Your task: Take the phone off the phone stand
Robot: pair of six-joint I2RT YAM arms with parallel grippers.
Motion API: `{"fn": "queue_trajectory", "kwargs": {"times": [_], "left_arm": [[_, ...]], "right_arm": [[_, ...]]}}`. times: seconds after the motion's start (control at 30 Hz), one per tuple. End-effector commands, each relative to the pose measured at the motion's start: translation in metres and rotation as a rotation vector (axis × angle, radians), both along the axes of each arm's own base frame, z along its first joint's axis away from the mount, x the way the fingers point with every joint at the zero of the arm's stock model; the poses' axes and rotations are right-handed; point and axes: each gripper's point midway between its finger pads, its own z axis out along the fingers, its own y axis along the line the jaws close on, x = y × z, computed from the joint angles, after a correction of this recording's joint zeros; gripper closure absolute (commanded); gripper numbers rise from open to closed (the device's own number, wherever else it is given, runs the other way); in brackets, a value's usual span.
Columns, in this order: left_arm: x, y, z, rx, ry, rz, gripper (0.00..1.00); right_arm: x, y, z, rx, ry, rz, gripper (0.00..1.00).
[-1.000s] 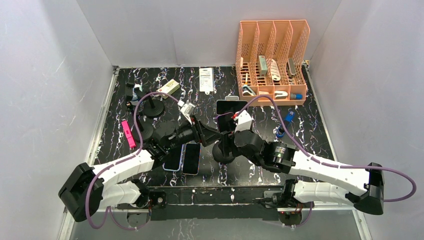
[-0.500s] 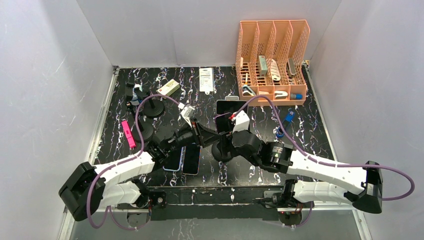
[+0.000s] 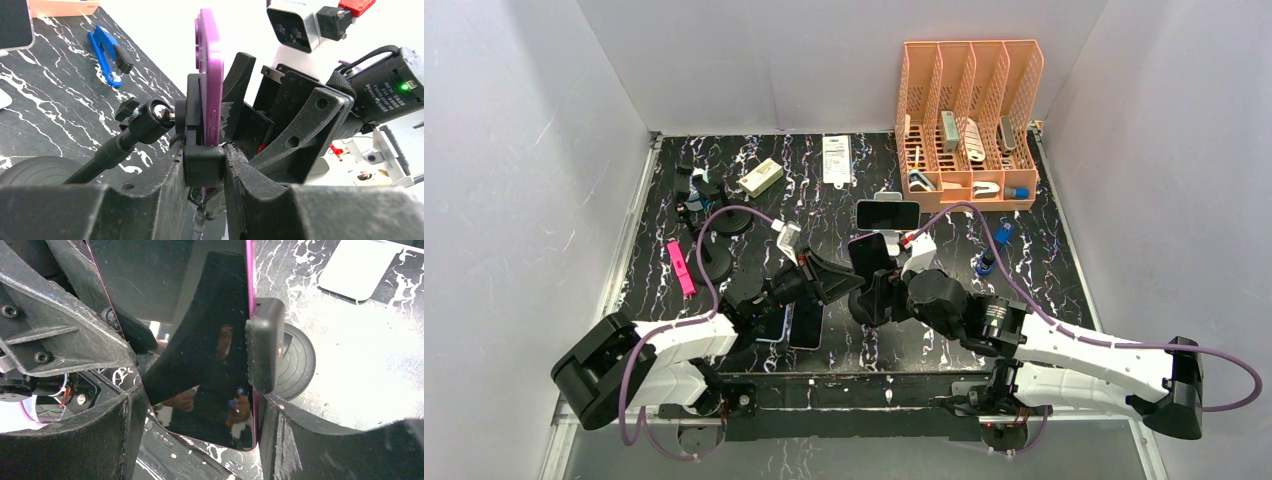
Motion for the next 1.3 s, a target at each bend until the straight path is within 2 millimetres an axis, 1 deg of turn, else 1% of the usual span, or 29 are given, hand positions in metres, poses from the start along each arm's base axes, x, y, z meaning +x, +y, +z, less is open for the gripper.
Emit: {"fn": "queue_trajectory", "kwargs": {"times": [0.0,0.1,0.2,0.23,0.33,0.37,0.4,0.43,0.5,0.53,0.73,0.87,1.07,1.13,1.27], "left_arm": [[0.012,0.012,-0.01,-0.027,0.042,0.065,1.0],[0.013,0.011,-0.01,-0.029,0.046,0.068,1.0],[0.018,0.009,-0.011,-0.012,0.062,0.078,1.0],[0.02,0.008,-0.013,0.011,0.066,0.083,1.0],[0.027,0.006,-0.016,0.079,0.065,0.113,1.0],[0.03,0.006,-0.017,0.109,0.059,0.129,1.0],[0.032,0.007,-0.018,0.142,0.065,0.143,1.0],[0.033,0.007,-0.015,0.151,0.058,0.156,1.0],[0.035,0.008,-0.015,0.176,0.068,0.18,1.0],[0.036,0.01,-0.017,0.197,0.081,0.192,1.0],[0.036,0.007,-0.013,0.247,0.084,0.218,1.0],[0.035,0.002,-0.012,0.269,0.108,0.225,1.0],[0.031,-0.004,-0.012,0.271,0.12,0.211,1.0],[0.03,-0.004,-0.012,0.271,0.119,0.211,1.0],[0.029,-0.003,-0.013,0.27,0.123,0.208,1.0]], "right_arm": [[0.016,-0.035,-0.014,-0.057,0.003,-0.154,0.99],[0.017,-0.035,-0.013,-0.062,-0.004,-0.148,0.99],[0.015,-0.028,-0.003,-0.047,-0.027,-0.095,0.99],[0.015,-0.026,0.001,-0.05,-0.036,-0.083,0.93],[0.017,-0.021,0.014,-0.075,-0.064,-0.055,0.53],[0.018,-0.019,0.017,-0.086,-0.076,-0.048,0.42],[0.019,-0.018,0.019,-0.097,-0.086,-0.041,0.34],[0.02,-0.017,0.021,-0.104,-0.096,-0.036,0.27],[0.022,-0.016,0.024,-0.125,-0.112,-0.036,0.04],[0.023,-0.017,0.025,-0.137,-0.118,-0.039,0.02],[0.027,-0.016,0.026,-0.194,-0.162,-0.042,0.01],[0.026,-0.012,0.028,-0.207,-0.197,-0.042,0.01],[0.033,-0.01,0.027,-0.203,-0.24,-0.089,0.01],[0.036,-0.009,0.029,-0.183,-0.258,-0.102,0.01],[0.039,-0.007,0.028,-0.174,-0.269,-0.113,0.05]]}}
